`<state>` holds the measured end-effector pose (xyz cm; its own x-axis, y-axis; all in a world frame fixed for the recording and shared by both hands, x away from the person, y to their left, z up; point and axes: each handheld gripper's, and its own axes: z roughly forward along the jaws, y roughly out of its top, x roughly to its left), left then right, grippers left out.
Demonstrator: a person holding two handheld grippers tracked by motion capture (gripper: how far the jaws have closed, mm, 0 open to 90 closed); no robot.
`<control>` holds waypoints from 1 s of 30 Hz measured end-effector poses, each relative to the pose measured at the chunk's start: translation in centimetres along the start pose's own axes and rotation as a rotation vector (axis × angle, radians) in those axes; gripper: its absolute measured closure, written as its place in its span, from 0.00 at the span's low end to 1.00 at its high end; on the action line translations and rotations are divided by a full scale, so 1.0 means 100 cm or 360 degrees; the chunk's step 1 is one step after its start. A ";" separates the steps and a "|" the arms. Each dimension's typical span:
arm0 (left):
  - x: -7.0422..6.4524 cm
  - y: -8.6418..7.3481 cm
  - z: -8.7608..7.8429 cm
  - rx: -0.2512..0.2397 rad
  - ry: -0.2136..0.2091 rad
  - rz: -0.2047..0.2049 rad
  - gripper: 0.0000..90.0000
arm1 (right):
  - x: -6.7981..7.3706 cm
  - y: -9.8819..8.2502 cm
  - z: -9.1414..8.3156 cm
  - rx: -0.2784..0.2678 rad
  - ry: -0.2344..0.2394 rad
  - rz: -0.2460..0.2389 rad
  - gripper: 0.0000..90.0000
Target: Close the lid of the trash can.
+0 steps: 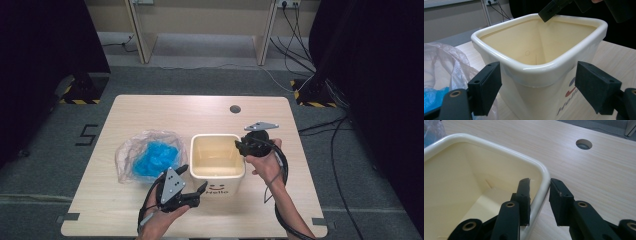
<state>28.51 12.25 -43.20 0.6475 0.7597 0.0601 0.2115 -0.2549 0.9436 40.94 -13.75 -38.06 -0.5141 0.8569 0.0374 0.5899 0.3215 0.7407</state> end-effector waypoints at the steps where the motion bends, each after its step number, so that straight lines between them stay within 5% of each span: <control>1: 0.000 0.000 0.000 -0.0003 -0.0003 -0.0004 0.23 | -0.001 0.000 -0.001 -0.0010 0.0009 0.0018 0.75; 7: 0.004 0.000 -0.006 -0.0002 -0.0068 -0.0100 0.21 | -0.008 0.006 -0.014 -0.0125 0.0049 0.0133 0.58; 16: 0.005 -0.004 -0.012 0.0018 -0.0149 -0.0153 0.18 | -0.019 -0.001 -0.023 -0.0204 0.0122 0.0218 0.42; 30: 0.009 -0.019 -0.020 -0.0028 -0.0195 -0.0207 0.18 | -0.034 -0.039 -0.033 -0.0301 0.0180 0.0293 0.33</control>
<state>27.26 14.57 -44.30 0.7001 0.7068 -0.1020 0.2870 -0.1477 0.9465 38.34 -19.25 -38.91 -0.4815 0.8402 0.2492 0.5584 0.0749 0.8262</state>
